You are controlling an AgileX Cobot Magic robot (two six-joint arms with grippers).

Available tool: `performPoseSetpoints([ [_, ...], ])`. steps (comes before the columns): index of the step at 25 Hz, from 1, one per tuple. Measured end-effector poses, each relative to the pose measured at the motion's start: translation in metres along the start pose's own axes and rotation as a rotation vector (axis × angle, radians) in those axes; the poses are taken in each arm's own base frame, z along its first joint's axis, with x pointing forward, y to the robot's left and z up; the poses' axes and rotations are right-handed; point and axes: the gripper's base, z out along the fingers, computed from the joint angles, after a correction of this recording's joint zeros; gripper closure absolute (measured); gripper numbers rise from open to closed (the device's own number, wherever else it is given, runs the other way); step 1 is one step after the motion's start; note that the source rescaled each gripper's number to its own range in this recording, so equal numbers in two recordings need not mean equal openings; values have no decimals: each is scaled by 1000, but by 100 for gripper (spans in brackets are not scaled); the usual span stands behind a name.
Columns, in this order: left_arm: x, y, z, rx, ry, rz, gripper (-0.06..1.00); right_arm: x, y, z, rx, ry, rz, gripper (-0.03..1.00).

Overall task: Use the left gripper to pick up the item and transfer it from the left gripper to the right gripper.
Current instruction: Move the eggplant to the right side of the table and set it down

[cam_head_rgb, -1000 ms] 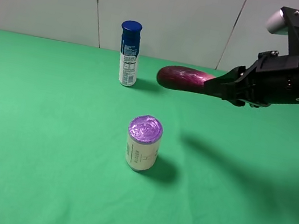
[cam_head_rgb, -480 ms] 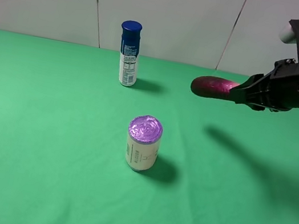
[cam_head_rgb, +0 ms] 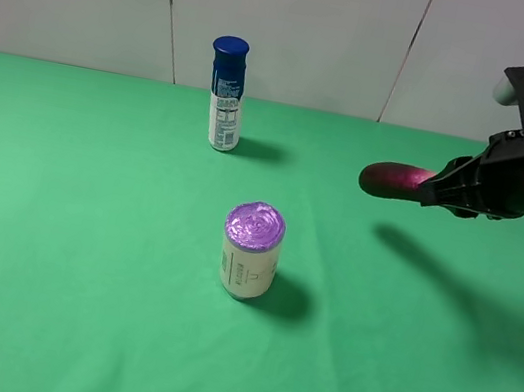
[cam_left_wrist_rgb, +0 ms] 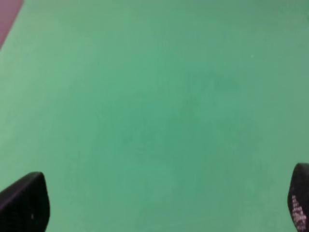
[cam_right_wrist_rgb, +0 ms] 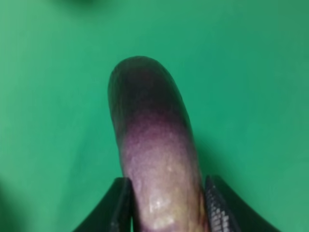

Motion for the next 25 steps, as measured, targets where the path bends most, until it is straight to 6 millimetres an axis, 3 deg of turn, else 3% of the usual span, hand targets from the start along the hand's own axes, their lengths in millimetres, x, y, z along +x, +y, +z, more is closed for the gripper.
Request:
performPoseSetpoints([
  [10,0,0,0,-12,-3,-3,-5,16,-5,39,42,145,62,95],
  [25,0,0,0,-14,-3,-4,-4,36,-4,69,25,296,71,96],
])
